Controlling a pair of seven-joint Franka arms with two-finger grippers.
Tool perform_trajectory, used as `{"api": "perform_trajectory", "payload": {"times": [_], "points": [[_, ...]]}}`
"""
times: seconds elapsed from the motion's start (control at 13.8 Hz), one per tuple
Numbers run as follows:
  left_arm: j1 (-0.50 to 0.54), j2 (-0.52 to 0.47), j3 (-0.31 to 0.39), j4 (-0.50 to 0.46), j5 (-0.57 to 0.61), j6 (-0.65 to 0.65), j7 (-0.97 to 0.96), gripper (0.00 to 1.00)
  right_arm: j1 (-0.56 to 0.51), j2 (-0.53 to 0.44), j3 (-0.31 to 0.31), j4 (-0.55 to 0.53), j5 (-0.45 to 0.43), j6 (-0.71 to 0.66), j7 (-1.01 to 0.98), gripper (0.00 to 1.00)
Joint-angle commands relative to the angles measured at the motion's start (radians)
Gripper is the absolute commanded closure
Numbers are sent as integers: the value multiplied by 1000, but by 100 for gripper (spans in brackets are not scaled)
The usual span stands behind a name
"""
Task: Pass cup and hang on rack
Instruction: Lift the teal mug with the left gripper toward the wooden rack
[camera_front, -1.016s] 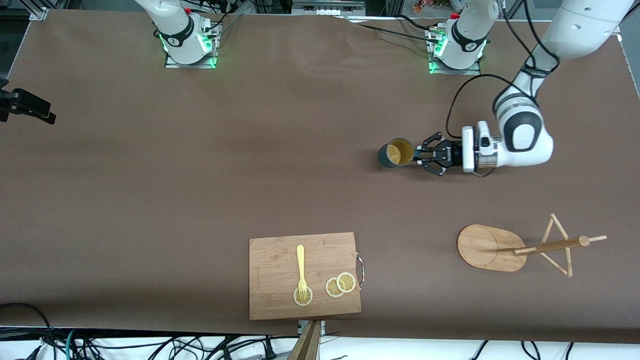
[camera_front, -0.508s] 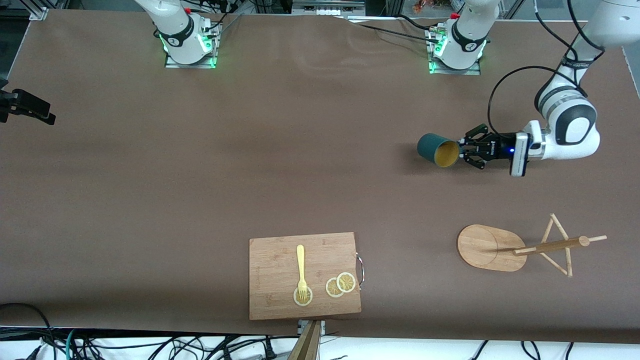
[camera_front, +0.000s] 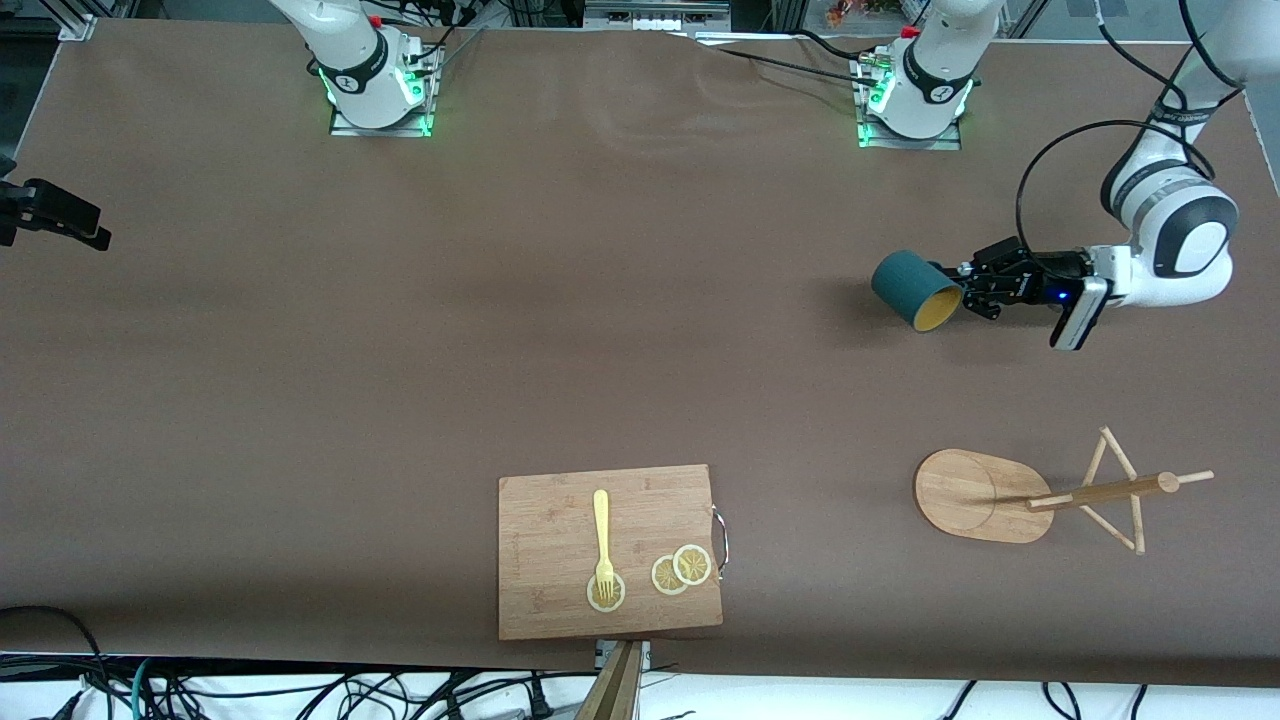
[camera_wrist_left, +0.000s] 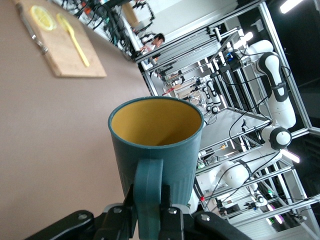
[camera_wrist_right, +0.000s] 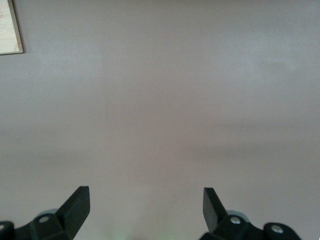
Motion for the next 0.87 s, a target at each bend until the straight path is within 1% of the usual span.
{"api": "perform_trajectory", "payload": {"times": [0.0,0.22,0.36,0.65,0.8], "points": [[50,1,-9,83,51,-77,-263,100,-16,-10,12,-12,4,11,-18,0],[65,1,-9,146,63,-120,-503,100,-16,-9,12,-12,4,11,-18,0],[74,23,-9,207,51,-120,-607,100,-18,-10,12,-12,6,11,-18,0],[73,99,-10,404,37,-146,-915,100,-18,-7,12,-12,13,14,-18,0],[63,171,-12,498,11,-156,-1043,100,-16,-7,12,-12,13,14,-18,0]]}}
